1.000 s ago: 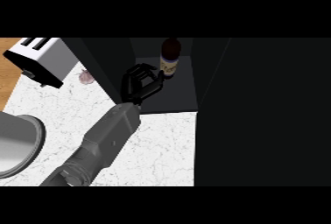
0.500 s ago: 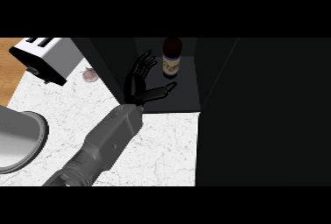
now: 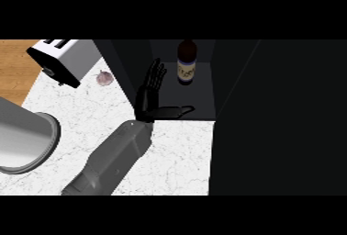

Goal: Pick up the wine, place it into the cabinet and close the cabinet

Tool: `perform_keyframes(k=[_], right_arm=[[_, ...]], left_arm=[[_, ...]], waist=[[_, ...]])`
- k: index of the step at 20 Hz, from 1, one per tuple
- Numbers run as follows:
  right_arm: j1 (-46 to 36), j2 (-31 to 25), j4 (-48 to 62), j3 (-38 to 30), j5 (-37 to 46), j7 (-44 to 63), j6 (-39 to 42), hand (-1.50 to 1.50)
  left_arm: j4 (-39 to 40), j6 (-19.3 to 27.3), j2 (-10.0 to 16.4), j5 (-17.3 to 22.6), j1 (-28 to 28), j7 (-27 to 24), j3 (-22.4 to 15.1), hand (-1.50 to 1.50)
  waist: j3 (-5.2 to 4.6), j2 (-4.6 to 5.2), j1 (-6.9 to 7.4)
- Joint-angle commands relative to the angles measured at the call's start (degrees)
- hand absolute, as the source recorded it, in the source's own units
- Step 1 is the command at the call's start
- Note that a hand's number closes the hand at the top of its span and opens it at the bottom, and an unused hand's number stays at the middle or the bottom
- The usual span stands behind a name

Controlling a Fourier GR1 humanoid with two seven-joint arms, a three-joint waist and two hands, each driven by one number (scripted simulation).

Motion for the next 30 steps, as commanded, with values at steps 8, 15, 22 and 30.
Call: perform_keyframes(k=[8, 15, 22, 30], right_arm=[[-1.76, 0.84, -3.03, 2.27, 1.57, 3.39, -2.26, -1.50], [-2.53, 1.28, -2.13, 4.04, 3.79, 3.37, -2.43, -1.50], [-0.80, -3.95, -3.19, 3.47, 2.34, 3.45, 3.98, 1.50], [1.98, -7.58, -9.16, 13.94, -1.58, 10.90, 10.85, 1.50]], left_arm=[[-43.04, 9.34, 13.90, -5.57, 18.06, 14.82, -8.01, -1.50], [-67.40, 18.30, 19.98, -11.20, 30.71, 20.16, -11.66, -1.50], [-78.53, 17.21, 25.17, -13.14, 41.15, 21.68, -10.15, -1.50], [-88.40, 18.28, 33.48, -14.07, 54.36, 18.76, -5.22, -1.50]], waist=[[0.28, -0.31, 0.56], [0.26, 0.01, 0.05], [0.25, 0.07, -0.29], [0.18, -0.08, 0.41]])
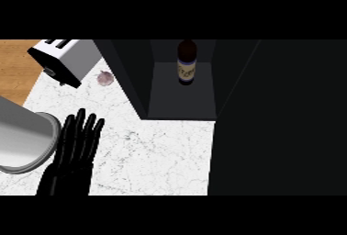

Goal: Pick up the wine, place it into the cabinet and close the cabinet

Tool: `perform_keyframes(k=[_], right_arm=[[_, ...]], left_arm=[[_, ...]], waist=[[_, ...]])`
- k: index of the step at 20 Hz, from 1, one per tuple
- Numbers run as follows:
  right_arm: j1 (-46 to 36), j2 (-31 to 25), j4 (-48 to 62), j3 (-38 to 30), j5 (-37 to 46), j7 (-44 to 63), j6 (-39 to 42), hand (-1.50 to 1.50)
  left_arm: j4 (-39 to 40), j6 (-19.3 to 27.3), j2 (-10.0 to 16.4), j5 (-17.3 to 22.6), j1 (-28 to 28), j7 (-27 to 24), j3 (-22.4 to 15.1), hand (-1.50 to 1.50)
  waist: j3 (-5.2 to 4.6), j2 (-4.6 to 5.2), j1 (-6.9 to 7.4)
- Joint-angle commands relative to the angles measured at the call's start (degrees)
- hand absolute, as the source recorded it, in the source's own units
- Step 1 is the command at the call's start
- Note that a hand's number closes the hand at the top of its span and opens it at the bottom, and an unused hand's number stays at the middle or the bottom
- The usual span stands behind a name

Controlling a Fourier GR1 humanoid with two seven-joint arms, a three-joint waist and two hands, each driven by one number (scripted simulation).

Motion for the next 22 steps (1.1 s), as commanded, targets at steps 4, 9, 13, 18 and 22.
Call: perform_keyframes(k=[4, 9, 13, 18, 22], right_arm=[[4.62, -0.72, -6.75, 7.84, -8.43, 9.99, 0.33, 1.50], [4.09, 4.10, -9.71, 20.13, -1.03, 12.67, -3.42, 1.50], [0.86, 7.35, -8.69, 26.83, 5.59, 15.14, -7.36, 1.50], [-10.79, 10.10, -1.41, 36.32, 15.56, 16.00, -16.46, 1.50], [-19.29, 10.15, 7.48, 41.49, 21.28, 11.98, -25.09, 1.50]], left_arm=[[-7.85, -4.29, 7.63, 3.87, 12.06, -2.32, 9.70, -1.50], [-9.66, -10.92, 10.02, 7.13, 20.98, -6.04, 16.45, -1.50], [-11.79, -18.47, 12.72, 11.40, 28.94, -7.30, 22.81, -1.50], [-12.47, -22.38, 12.92, 12.99, 34.20, -8.29, 29.38, -1.50], [-12.77, -27.53, 14.72, 16.04, 37.04, -6.91, 35.17, -1.50]], waist=[[-0.08, -0.05, 0.06], [-0.12, -0.16, 0.17], [-0.11, -0.25, 0.29], [-0.11, -0.23, 0.58], [-0.10, -0.15, 0.91]])
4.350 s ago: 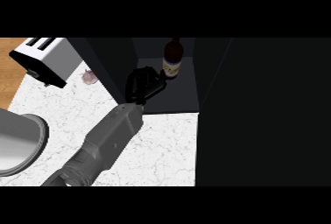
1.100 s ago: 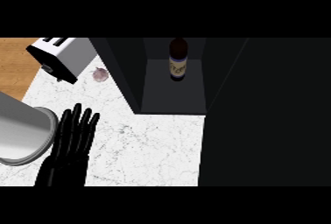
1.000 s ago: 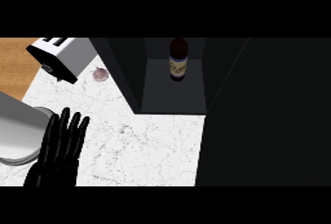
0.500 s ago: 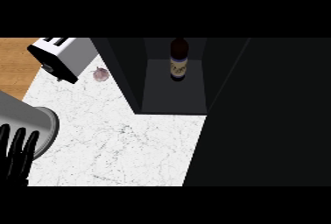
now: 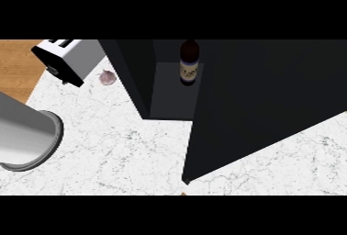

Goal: Pick up the wine, place it into the cabinet and close the cabinet

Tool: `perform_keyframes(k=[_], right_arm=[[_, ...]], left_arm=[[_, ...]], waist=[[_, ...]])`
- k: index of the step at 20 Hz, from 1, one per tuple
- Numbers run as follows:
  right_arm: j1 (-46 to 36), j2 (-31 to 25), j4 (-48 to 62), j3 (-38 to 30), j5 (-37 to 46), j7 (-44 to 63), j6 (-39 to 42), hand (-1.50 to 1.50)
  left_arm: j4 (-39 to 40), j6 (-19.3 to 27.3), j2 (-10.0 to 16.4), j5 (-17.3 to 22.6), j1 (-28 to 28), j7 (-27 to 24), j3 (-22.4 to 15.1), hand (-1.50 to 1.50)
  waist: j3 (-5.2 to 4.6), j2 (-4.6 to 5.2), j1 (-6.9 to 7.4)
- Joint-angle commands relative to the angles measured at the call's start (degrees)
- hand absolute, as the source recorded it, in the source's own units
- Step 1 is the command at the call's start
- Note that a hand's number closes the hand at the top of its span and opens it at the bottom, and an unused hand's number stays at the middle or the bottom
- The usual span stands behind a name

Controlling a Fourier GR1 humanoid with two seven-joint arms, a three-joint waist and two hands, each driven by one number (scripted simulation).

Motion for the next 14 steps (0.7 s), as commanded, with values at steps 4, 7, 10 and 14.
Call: perform_keyframes(k=[4, 7, 10, 14], right_arm=[[-18.86, 0.52, 10.01, 5.27, 5.79, 2.64, -14.29, 1.50], [-24.44, 0.52, 17.83, 3.91, 3.38, 0.56, -19.28, 1.50], [-33.14, 0.53, 23.80, -1.81, 0.11, 0.95, -21.41, 1.50], [-39.01, 0.53, 35.10, -7.72, -2.96, -5.77, -20.11, 1.50]], left_arm=[[2.98, -7.62, 0.18, 2.82, 1.82, 1.55, 7.12, -1.50], [1.72, -11.76, 1.78, 7.20, 5.22, 3.03, 14.08, -1.50], [-0.23, -12.07, 0.73, 6.28, 6.19, 4.24, 13.76, -1.50], [3.41, -14.19, -0.30, 6.31, 3.02, 5.41, 14.19, -1.50]], waist=[[-0.01, 0.28, -0.41], [0.02, 0.29, 0.71], [0.05, 0.37, 0.98], [0.06, 0.69, 0.17]])
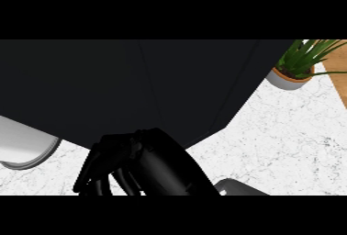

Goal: Pick up the wine, place it into the cabinet and close the cabinet

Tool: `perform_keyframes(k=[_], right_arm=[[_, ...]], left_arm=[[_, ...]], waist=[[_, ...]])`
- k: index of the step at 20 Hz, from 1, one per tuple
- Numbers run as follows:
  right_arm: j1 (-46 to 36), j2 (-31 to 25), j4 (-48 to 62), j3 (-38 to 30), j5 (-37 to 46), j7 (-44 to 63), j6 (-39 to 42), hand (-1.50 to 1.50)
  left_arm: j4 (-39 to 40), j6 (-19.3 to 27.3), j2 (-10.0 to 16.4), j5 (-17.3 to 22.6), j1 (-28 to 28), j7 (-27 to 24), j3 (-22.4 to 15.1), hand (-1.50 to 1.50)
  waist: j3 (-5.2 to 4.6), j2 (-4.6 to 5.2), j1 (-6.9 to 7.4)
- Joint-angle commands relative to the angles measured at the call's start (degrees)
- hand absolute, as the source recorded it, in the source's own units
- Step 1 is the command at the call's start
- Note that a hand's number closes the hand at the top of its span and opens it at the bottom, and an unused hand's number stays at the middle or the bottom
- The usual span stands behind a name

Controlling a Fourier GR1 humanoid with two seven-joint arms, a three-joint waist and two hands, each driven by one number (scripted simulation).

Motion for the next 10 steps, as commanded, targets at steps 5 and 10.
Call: perform_keyframes(k=[5, 10], right_arm=[[-12.82, 0.02, 21.97, -9.87, -4.86, -9.79, 0.66, 1.50], [-16.47, -0.47, 27.85, -15.88, -3.25, -12.25, 3.63, 1.50]], left_arm=[[0.00, -4.95, -0.68, 2.59, 1.06, 4.15, 4.99, -1.50], [-1.14, -5.92, -2.67, 0.60, 1.03, 7.14, 4.09, -1.50]], waist=[[0.06, 0.23, 0.39], [0.08, 0.13, -0.66]])
